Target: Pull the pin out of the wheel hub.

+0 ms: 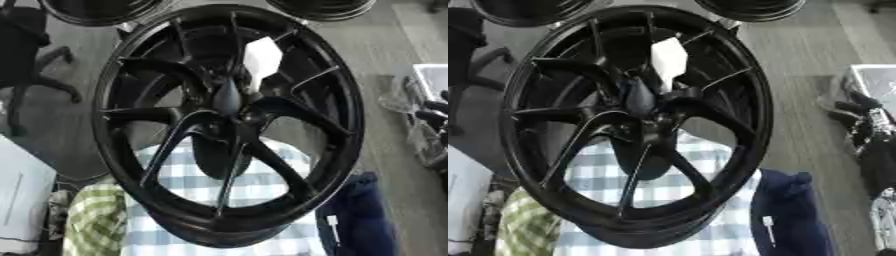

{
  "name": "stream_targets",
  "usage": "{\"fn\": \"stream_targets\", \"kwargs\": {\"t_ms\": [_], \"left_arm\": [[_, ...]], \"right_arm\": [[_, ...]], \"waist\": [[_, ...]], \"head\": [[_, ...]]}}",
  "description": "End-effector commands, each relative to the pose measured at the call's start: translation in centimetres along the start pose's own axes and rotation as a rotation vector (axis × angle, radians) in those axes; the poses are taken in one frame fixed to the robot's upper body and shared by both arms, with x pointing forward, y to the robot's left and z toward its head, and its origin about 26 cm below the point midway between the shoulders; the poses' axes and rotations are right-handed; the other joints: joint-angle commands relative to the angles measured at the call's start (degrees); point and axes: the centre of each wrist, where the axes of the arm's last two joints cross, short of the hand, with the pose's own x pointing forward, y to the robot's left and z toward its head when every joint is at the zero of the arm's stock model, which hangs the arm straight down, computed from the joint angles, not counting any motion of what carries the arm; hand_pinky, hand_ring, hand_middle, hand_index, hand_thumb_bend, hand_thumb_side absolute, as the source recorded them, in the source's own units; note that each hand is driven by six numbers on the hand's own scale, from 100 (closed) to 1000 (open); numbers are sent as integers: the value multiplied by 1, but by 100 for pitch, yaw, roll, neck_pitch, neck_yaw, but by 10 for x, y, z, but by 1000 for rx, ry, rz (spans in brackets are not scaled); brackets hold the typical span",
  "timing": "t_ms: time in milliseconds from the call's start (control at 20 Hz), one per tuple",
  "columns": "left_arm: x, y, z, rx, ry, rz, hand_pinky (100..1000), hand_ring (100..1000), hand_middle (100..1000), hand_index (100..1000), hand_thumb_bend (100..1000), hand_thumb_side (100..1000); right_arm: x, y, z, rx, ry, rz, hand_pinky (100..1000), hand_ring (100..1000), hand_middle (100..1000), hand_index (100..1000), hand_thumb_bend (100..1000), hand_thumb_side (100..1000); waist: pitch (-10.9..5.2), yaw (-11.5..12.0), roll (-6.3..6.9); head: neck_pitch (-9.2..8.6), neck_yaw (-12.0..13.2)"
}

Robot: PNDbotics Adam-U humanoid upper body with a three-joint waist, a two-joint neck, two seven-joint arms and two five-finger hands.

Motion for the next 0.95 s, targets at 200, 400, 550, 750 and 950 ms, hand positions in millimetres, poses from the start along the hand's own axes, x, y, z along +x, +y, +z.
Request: {"fn": "stream_targets", "kwargs": {"t_ms": [200, 400, 550, 750, 950], "left_arm": [[5, 15, 4, 60, -2, -20, 943, 888, 744, 899, 476, 612], [7, 17, 5, 88, -5, -3, 920, 870, 720, 869, 249, 583], [14, 19, 5, 222, -41, 110, 820, 800, 666, 806, 100, 684], [38, 5, 1, 503, -230, 414, 736, 758, 661, 727, 100, 696], [58, -35, -10, 648, -361, 783, 739, 771, 713, 735, 100, 781]], "right_arm": [[8, -1, -3, 3, -24, 8, 1000, 785, 751, 894, 100, 800], [7, -1, -2, 1, -23, 8, 1000, 785, 751, 894, 100, 801], [7, 0, -3, -1, -24, 7, 1000, 785, 750, 894, 100, 801], [9, 0, -3, -1, -32, 2, 1000, 785, 750, 893, 100, 791], [11, 2, -6, 8, -51, -13, 1000, 786, 750, 893, 100, 783]], "waist": [[-43, -6, 18], [-25, -1, 12], [-21, 2, 2], [-25, -22, -20], [-27, -99, -64]], "head": [[30, 41], [31, 47], [24, 34], [-3, 61], [-28, 126]]}}
